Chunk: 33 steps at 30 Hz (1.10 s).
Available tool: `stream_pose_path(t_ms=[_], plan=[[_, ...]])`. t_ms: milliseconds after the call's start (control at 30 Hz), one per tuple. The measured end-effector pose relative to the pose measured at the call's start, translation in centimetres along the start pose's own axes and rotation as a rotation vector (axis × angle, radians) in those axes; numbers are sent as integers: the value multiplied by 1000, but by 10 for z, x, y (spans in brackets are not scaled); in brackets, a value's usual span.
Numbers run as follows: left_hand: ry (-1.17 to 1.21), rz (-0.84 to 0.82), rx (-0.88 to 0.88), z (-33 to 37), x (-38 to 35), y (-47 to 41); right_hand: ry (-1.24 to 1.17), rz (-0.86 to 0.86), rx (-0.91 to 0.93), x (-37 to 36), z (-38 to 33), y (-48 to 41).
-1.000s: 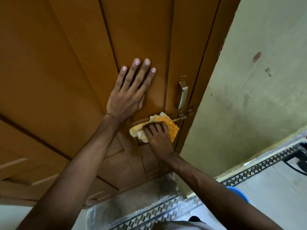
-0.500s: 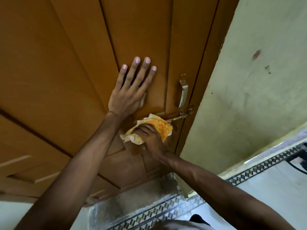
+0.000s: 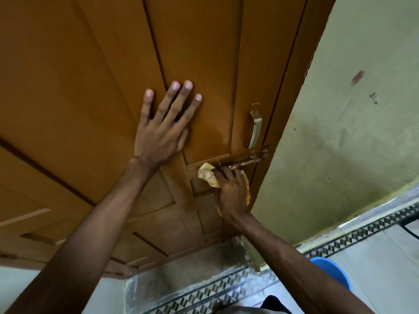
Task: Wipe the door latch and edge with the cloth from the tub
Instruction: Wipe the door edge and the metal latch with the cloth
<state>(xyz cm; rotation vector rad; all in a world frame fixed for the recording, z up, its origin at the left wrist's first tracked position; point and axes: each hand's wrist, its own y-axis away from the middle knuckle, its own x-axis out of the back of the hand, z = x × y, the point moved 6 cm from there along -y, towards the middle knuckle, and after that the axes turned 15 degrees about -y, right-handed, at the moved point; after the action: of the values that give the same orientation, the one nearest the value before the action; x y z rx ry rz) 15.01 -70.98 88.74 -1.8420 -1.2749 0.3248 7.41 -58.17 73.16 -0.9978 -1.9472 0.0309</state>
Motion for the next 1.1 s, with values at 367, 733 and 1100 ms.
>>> stream_pose_path(t_ms=[367,733,1100], plan=[[-104,62,-13,7,-12,9,-75,-234,60,-49,-45,12],[-94,88,3,7,-11,8,183,9,51,-7,-4,-17],[-88,81,-3,6,-11,7,228,127,119,10,-11,-24]])
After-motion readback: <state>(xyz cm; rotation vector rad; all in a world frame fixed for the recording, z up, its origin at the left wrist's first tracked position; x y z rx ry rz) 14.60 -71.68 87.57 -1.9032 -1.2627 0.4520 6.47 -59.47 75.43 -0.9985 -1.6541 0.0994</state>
